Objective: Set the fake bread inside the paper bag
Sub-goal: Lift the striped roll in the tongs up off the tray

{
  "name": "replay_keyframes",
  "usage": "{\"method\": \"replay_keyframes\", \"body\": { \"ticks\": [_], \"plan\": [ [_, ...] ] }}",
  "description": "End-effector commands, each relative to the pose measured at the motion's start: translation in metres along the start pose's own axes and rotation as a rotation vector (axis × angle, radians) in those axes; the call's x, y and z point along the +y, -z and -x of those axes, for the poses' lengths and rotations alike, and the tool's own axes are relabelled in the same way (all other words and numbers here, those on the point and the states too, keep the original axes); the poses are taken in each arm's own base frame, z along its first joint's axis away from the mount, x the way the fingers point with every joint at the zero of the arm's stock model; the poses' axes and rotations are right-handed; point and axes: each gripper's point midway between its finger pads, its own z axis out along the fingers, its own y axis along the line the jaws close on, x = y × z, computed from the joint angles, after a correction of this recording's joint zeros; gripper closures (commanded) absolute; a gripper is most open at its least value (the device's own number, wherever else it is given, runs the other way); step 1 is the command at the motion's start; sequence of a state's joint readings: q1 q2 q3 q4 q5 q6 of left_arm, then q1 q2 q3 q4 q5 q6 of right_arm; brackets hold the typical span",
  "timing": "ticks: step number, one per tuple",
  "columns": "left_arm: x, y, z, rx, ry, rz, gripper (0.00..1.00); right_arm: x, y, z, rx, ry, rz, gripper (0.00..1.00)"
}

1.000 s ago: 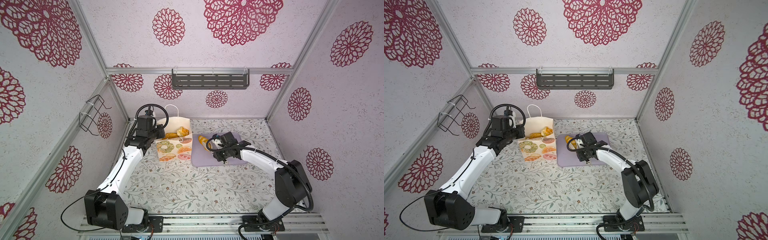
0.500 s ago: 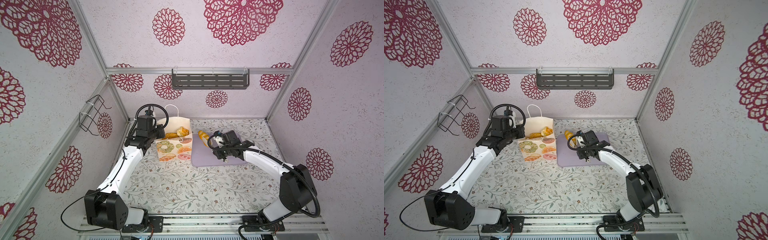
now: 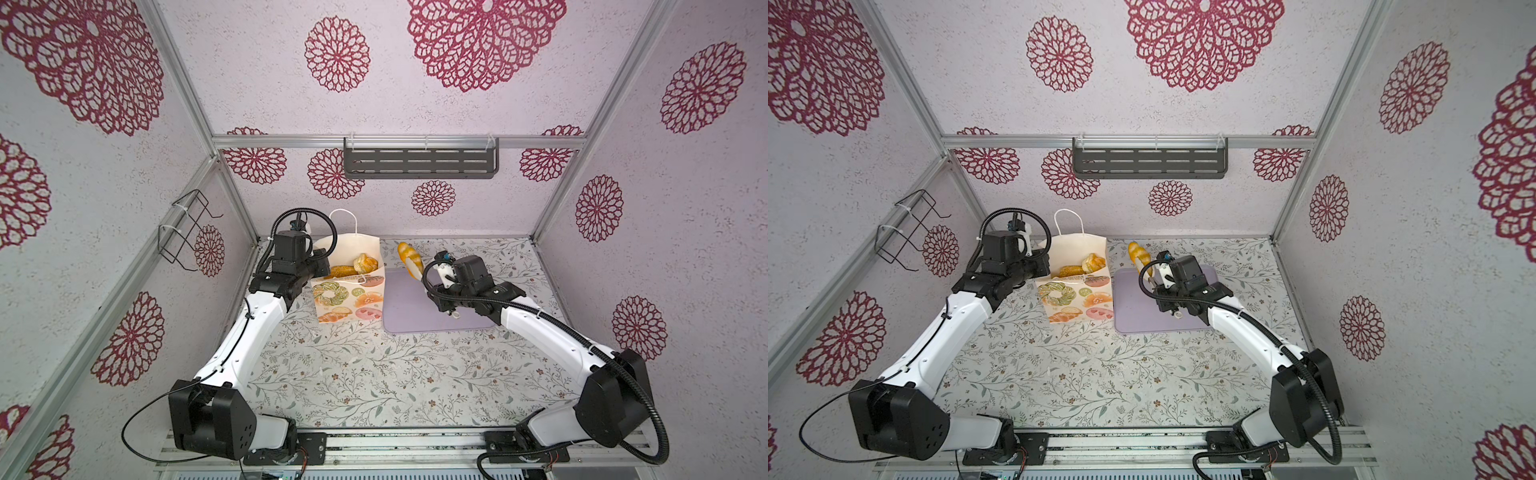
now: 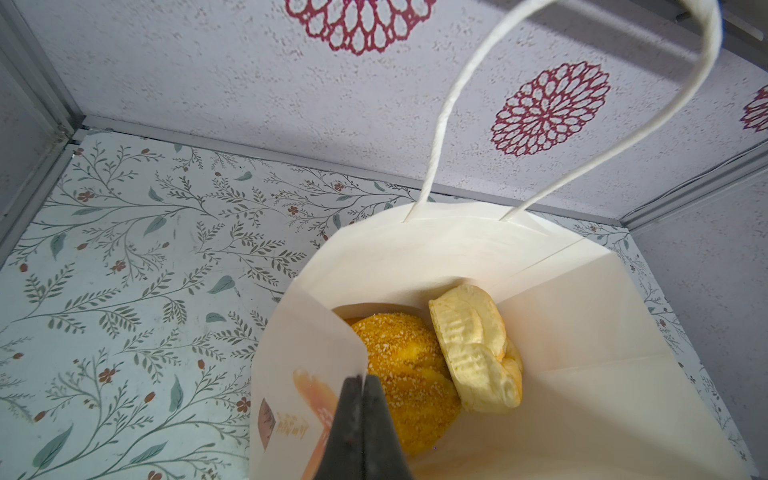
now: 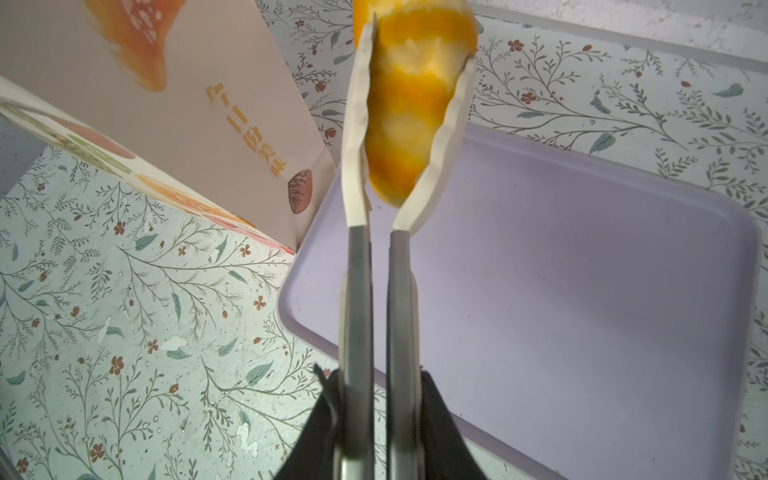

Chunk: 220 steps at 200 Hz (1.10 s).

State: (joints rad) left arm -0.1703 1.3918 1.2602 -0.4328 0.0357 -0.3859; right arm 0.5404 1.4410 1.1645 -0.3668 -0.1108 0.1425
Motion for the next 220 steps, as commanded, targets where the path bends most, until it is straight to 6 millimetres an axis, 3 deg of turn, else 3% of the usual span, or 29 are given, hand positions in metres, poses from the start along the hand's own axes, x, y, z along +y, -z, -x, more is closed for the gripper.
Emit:
{"method": "replay_keyframes", "body": {
  "ticks": [1, 220],
  "plan": [
    [-0.011, 0.003, 0.005, -0.012, -0.017, -0.031, 1.00, 0.012, 0.031, 0.039, -0.153, -0.001, 0.041, 0.87],
    [-0.013, 0.008, 0.009, -0.025, -0.016, -0.040, 1.00, 0.051, 0.107, 0.108, -0.442, 0.112, 0.184, 0.88]
  ]
}}
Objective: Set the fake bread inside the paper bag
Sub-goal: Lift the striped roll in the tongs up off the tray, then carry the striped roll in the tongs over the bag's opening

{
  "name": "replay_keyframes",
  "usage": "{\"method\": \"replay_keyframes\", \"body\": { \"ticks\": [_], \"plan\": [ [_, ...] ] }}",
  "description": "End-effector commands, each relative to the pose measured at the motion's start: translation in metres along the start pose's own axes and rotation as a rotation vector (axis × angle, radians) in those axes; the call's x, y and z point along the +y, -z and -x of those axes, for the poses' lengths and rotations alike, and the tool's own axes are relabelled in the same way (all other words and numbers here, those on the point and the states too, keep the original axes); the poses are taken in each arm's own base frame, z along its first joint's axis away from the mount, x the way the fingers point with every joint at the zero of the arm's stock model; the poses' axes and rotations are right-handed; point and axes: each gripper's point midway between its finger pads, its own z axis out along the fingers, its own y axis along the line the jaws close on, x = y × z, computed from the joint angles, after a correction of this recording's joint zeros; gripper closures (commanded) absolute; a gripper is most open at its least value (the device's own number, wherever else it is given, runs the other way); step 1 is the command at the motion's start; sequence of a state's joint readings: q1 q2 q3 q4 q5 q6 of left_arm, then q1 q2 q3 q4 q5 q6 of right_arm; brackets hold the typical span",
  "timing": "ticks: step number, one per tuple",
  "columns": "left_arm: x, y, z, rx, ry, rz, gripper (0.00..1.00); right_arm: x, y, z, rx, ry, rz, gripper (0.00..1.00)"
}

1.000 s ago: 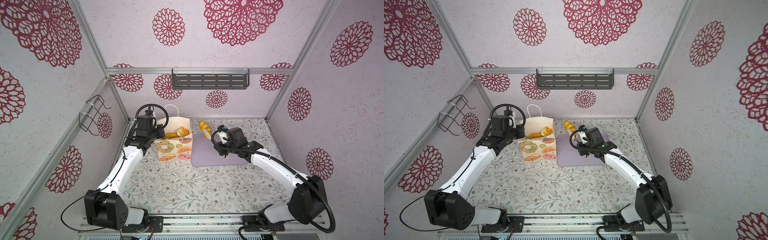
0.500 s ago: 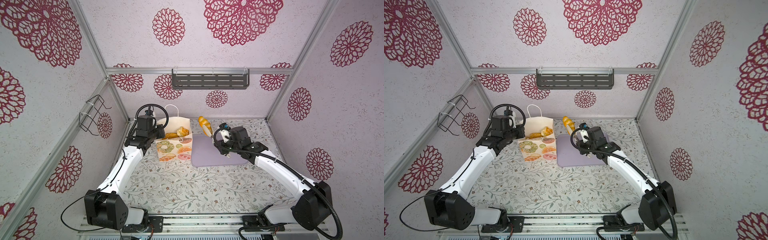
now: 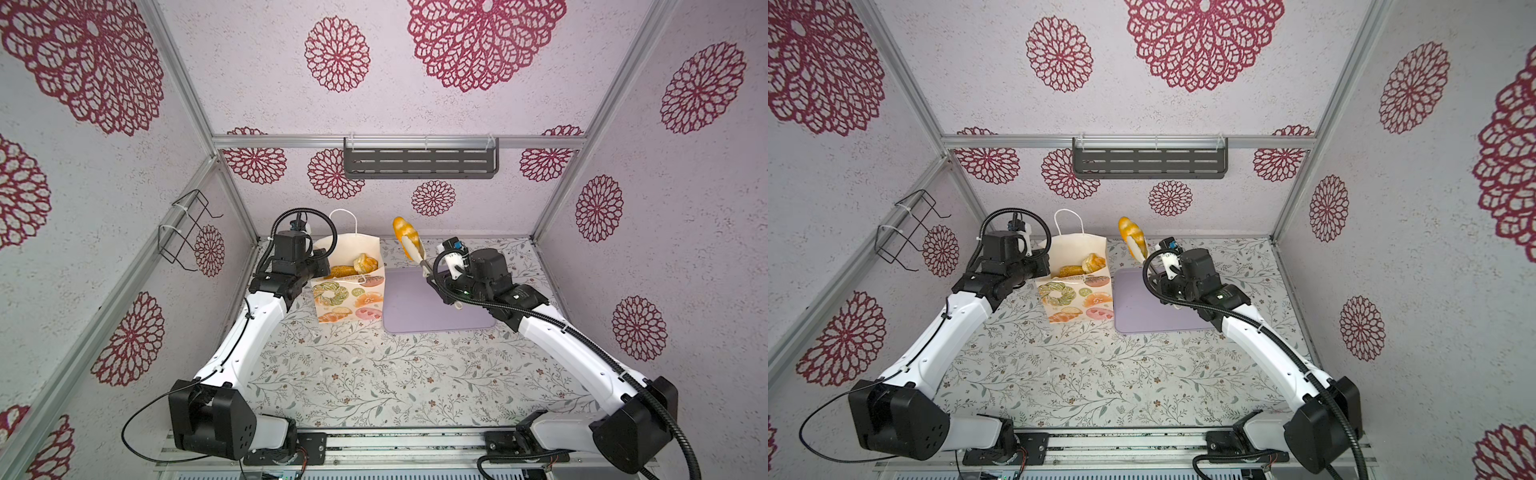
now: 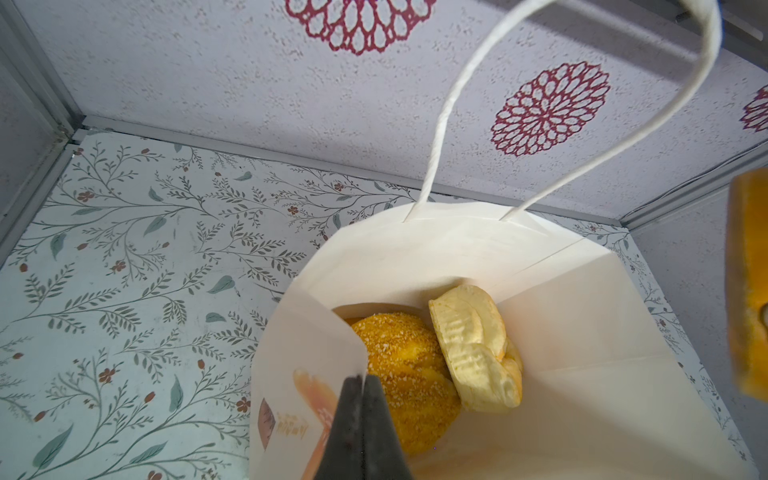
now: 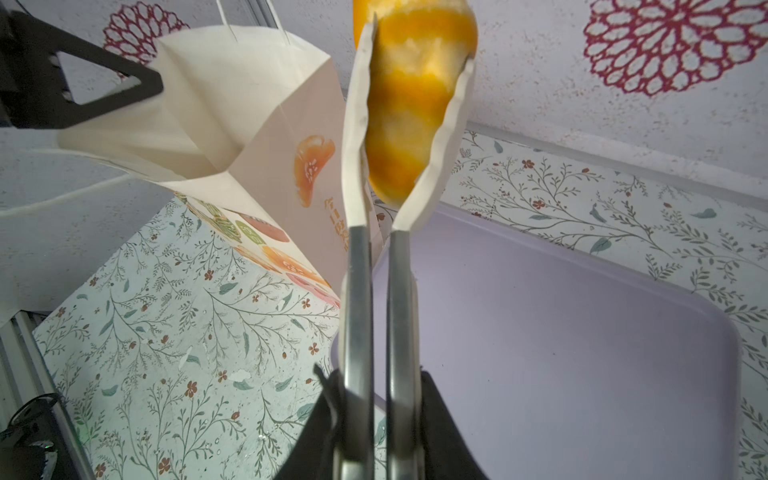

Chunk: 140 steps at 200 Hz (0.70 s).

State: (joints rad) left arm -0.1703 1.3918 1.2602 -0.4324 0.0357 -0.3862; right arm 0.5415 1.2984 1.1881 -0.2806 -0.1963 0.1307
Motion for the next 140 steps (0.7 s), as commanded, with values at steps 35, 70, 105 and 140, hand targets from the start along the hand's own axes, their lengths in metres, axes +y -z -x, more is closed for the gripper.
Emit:
{"method": "replay_keyframes", "body": {
  "ticks": [35, 70, 105, 140],
  "plan": [
    [-0.014, 0.008, 0.009, -0.025, -0.015, -0.047, 1.00, 0.033, 0.032, 0.076, -0.230, 0.075, 0.102, 0.88],
    [-0.015, 0.009, 0.009, -0.027, -0.014, -0.049, 1.00, 0.046, 0.030, 0.084, -0.238, 0.099, 0.132, 0.88],
    [-0.015, 0.009, 0.009, -0.026, -0.013, -0.050, 1.00, 0.058, 0.026, 0.086, -0.222, 0.131, 0.164, 0.87],
    [-0.016, 0.009, 0.010, -0.028, -0.013, -0.056, 1.00, 0.070, 0.022, 0.087, -0.211, 0.141, 0.209, 0.87]
  ]
}}
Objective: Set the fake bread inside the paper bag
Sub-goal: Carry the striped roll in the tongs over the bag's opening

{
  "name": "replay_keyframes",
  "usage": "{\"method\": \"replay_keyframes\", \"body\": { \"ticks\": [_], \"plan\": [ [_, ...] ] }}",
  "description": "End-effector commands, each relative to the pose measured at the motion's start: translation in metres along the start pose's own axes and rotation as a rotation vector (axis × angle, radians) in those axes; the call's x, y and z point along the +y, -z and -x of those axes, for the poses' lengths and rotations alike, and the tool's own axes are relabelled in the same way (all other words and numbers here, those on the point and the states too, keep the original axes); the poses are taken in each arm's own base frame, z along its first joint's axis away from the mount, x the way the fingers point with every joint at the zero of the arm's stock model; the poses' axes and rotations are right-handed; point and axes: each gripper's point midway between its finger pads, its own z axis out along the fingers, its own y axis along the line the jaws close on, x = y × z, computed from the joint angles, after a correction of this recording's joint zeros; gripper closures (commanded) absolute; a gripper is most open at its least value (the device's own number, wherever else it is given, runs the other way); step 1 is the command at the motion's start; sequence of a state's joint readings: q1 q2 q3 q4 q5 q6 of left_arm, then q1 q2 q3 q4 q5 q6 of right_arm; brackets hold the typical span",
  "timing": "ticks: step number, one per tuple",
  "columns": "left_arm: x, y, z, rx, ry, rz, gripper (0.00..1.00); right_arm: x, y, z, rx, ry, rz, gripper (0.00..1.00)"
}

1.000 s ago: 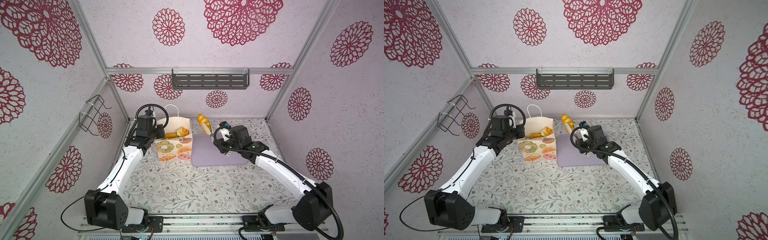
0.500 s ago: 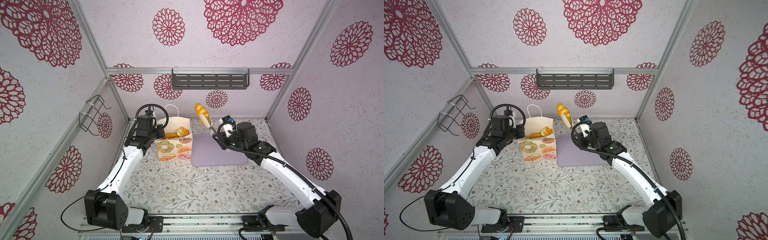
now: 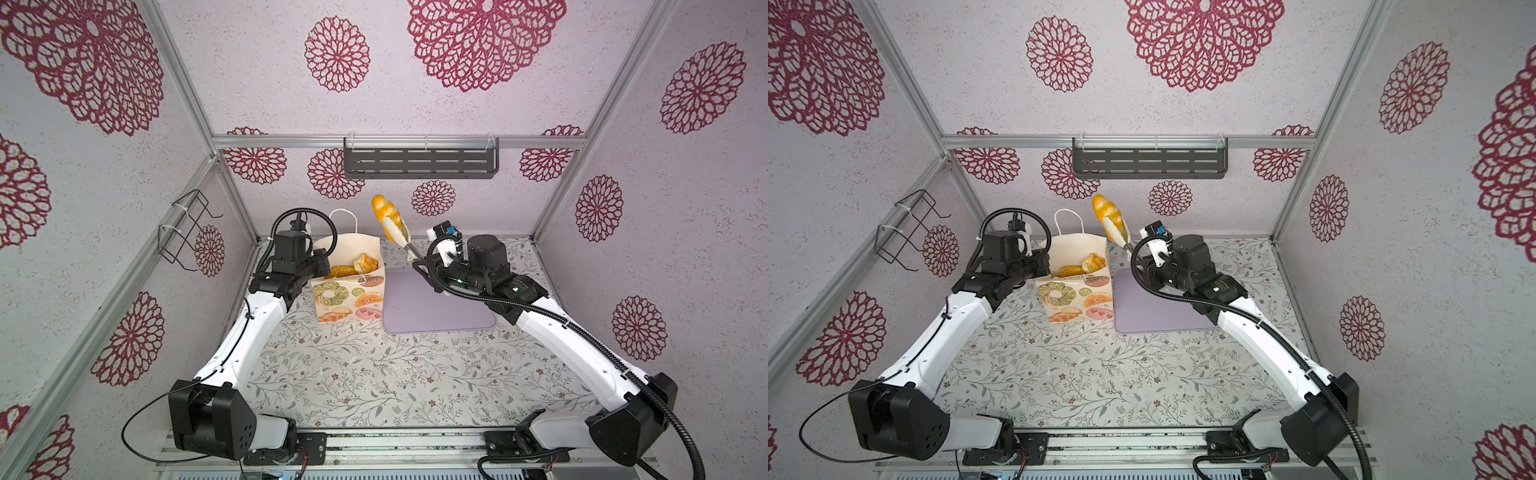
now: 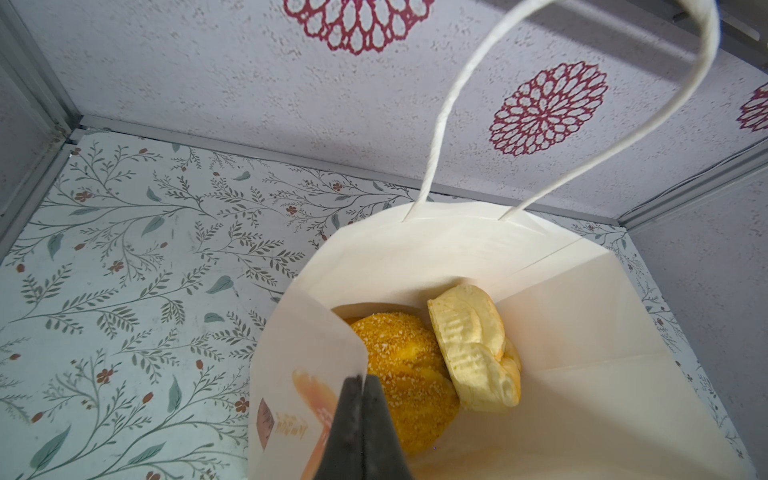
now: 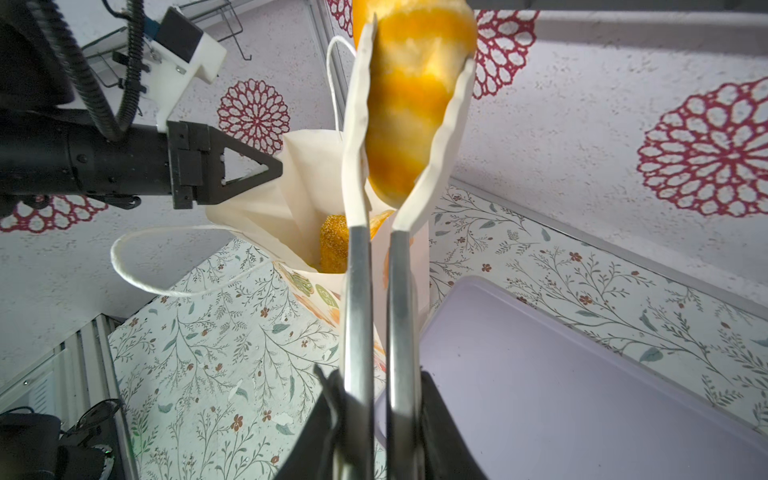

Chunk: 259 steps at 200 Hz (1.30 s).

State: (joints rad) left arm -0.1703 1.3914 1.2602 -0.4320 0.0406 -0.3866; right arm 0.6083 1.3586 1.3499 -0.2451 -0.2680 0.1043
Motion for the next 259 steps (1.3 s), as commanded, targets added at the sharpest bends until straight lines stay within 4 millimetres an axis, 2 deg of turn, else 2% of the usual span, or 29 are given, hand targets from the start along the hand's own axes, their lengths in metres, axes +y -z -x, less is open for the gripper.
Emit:
{"method": "replay_keyframes", "body": {
  "ticks": [1, 103, 197, 259],
  "plan": [
    [-0.015, 0.009, 0.010, -0.028, -0.013, -0.051, 1.00, 0.019, 0.011, 0.035, -0.099, 0.060, 0.064, 0.87],
    [-0.015, 0.011, 0.011, -0.033, -0.016, -0.047, 1.00, 0.047, -0.018, 0.022, -0.029, 0.088, 0.151, 0.85],
    [-0.015, 0.012, 0.012, -0.035, -0.018, -0.045, 1.00, 0.048, -0.030, 0.006, 0.036, 0.072, 0.155, 0.81],
    [-0.015, 0.013, 0.012, -0.037, -0.017, -0.046, 1.00, 0.049, -0.039, 0.000, 0.073, 0.065, 0.150, 0.73]
  ]
}}
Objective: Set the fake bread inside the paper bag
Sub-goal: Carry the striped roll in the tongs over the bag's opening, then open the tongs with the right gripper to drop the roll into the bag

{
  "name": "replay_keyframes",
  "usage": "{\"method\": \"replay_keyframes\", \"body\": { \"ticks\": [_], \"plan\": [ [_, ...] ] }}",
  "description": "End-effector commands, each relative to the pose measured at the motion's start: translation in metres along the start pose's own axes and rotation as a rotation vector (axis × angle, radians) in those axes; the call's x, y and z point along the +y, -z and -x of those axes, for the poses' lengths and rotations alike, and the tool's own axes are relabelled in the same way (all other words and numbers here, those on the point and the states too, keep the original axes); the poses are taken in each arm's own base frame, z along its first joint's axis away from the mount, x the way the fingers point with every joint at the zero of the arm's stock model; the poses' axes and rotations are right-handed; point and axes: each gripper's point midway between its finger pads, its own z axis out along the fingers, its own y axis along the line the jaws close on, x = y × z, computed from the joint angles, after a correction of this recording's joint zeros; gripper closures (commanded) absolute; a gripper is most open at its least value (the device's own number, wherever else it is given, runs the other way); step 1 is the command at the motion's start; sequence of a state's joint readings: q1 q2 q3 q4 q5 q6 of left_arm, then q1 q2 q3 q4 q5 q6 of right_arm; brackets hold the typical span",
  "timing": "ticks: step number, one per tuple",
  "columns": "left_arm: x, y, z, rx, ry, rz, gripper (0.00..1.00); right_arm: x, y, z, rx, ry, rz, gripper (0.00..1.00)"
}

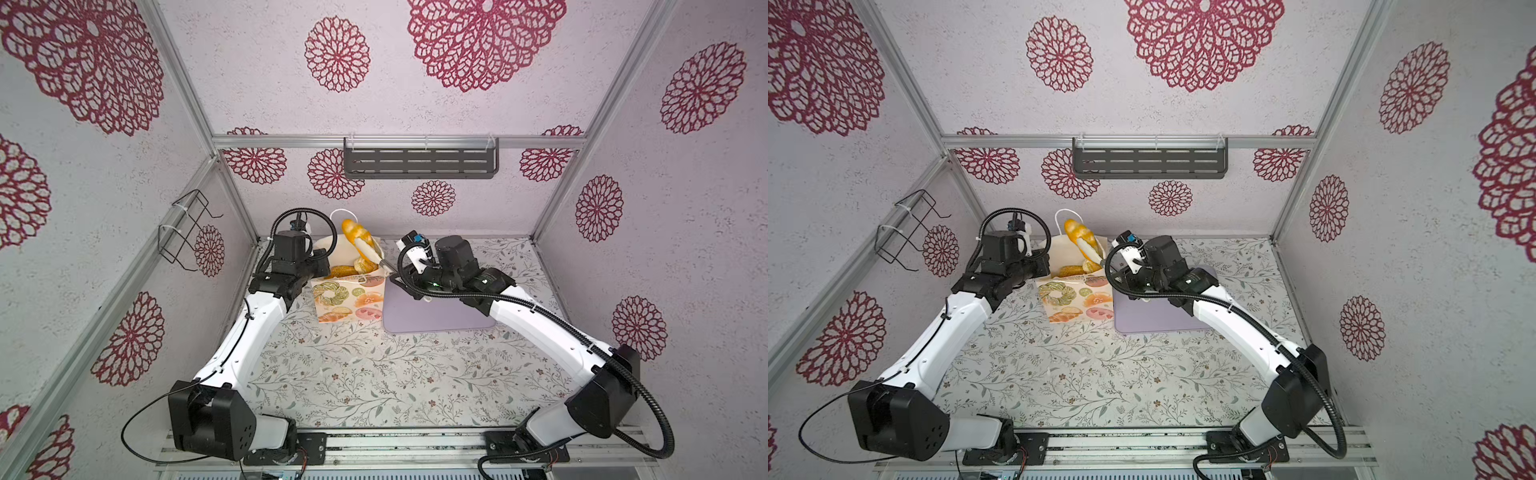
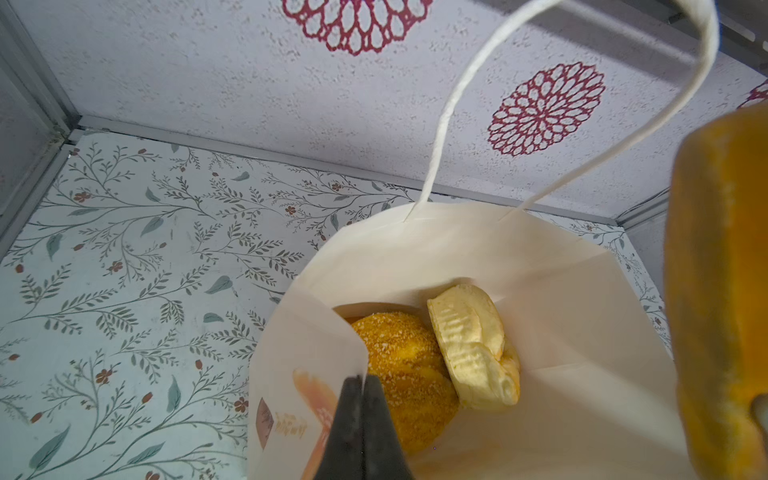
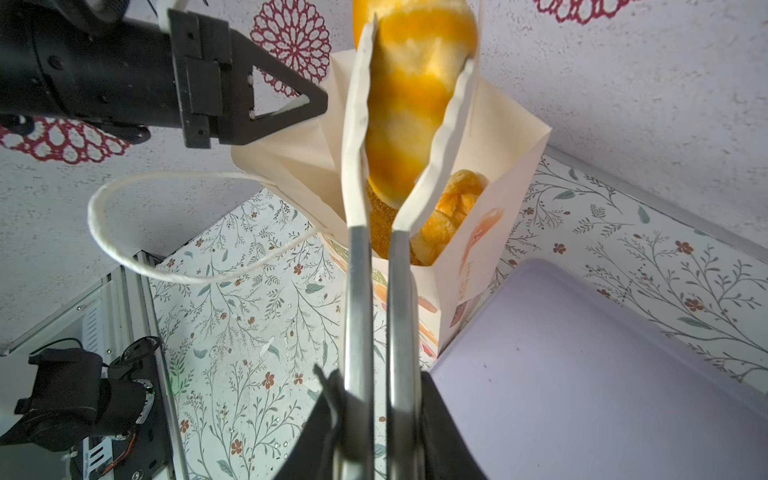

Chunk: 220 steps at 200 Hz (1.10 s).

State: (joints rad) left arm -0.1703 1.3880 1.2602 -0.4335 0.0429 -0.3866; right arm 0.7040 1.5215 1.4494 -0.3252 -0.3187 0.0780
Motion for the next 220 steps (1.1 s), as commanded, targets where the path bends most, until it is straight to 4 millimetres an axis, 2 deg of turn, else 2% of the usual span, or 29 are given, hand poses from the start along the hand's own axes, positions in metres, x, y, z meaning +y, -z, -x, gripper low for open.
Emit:
{"method": "replay_keyframes", "body": {
  "ticks": [1, 87, 150, 220],
  "plan": [
    [-0.014, 0.012, 0.011, -0.035, -0.016, -0.042, 1.00, 0.012, 0.012, 0.032, -0.084, 0.049, 0.021, 0.73],
    [-0.014, 0.013, 0.012, -0.040, -0.018, -0.042, 1.00, 0.009, 0.016, 0.034, -0.093, 0.050, -0.006, 0.56],
    [-0.014, 0.014, 0.013, -0.044, -0.019, -0.038, 1.00, 0.005, 0.023, 0.040, -0.123, 0.052, -0.042, 0.55],
    [-0.014, 0.017, 0.015, -0.052, -0.020, -0.037, 1.00, 0.001, 0.039, 0.049, -0.190, 0.048, -0.096, 0.55]
  ]
}}
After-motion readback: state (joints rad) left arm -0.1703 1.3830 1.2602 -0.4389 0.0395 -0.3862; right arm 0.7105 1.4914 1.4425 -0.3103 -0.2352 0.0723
